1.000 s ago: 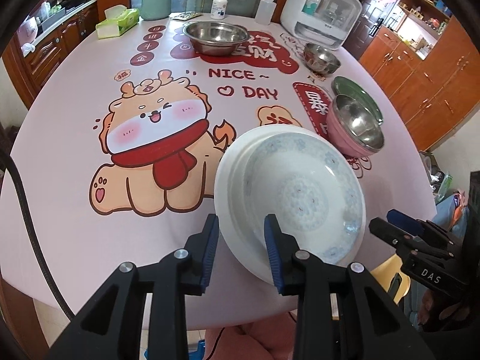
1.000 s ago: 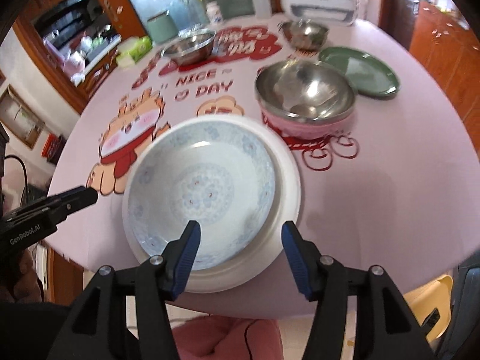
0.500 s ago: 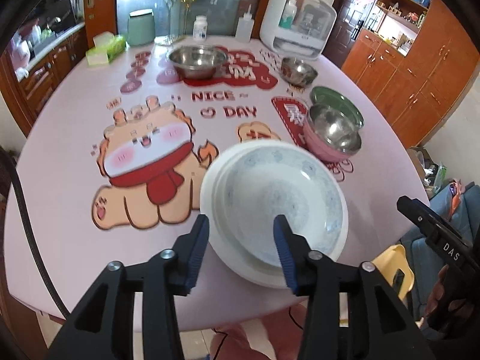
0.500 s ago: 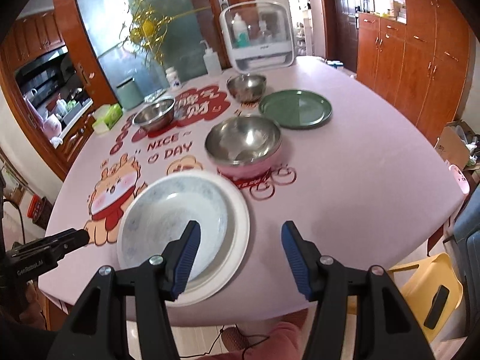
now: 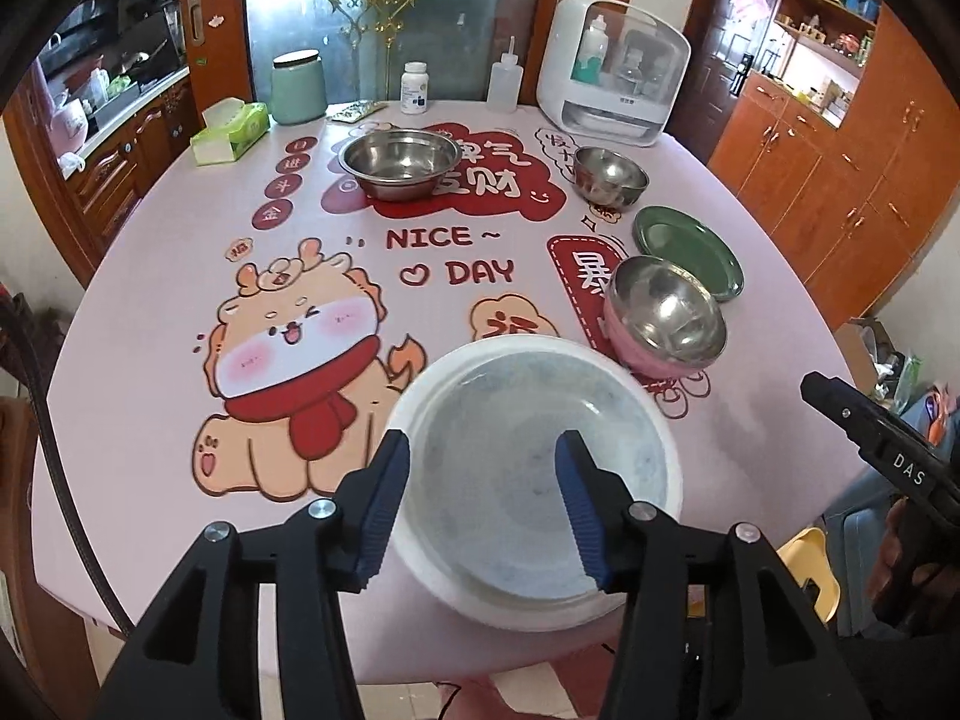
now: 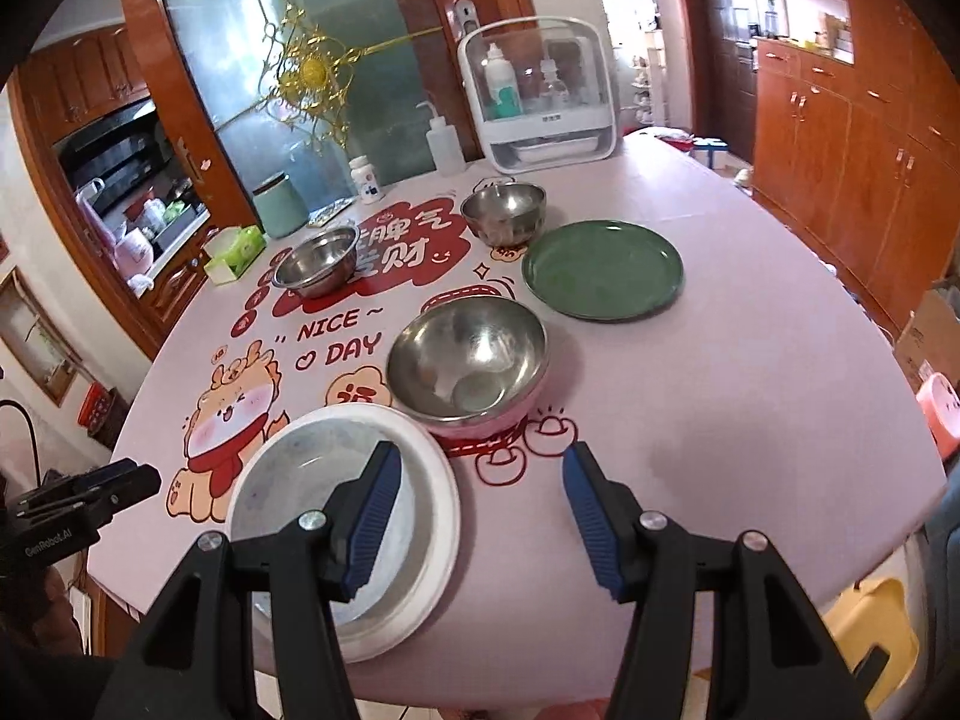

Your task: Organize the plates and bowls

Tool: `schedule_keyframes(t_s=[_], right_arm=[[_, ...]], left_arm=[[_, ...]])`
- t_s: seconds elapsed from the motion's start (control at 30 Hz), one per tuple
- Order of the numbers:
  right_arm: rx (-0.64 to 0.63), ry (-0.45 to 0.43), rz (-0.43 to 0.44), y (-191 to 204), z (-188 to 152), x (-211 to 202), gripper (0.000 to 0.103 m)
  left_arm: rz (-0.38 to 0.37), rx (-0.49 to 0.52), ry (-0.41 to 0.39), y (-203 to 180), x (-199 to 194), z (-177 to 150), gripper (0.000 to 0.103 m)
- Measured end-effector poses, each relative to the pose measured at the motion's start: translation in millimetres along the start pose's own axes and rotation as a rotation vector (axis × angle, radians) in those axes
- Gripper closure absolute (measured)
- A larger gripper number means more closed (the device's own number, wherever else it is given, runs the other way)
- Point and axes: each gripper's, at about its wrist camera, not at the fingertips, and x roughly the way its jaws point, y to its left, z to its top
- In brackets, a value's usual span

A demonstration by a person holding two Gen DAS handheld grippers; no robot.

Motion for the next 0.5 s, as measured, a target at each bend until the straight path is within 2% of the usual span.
schedule_keyframes(t_s=[0.33,0.43,0.5], right_arm=[[-0.009,0.058,0.077,-56,40,20,0.046],[-0.004,0.074,0.089,-76,52,26,0.046],[0.0,0.083,0.099,-90,58,29,0.046]], left_arm=[[-0.036,-0.02,0.015,-62,23,29,0.053],[-0.01,-0.008,0.024,-84,32,41,0.046],[-0.007,0.003,0.024,-98,37,48,0.045]])
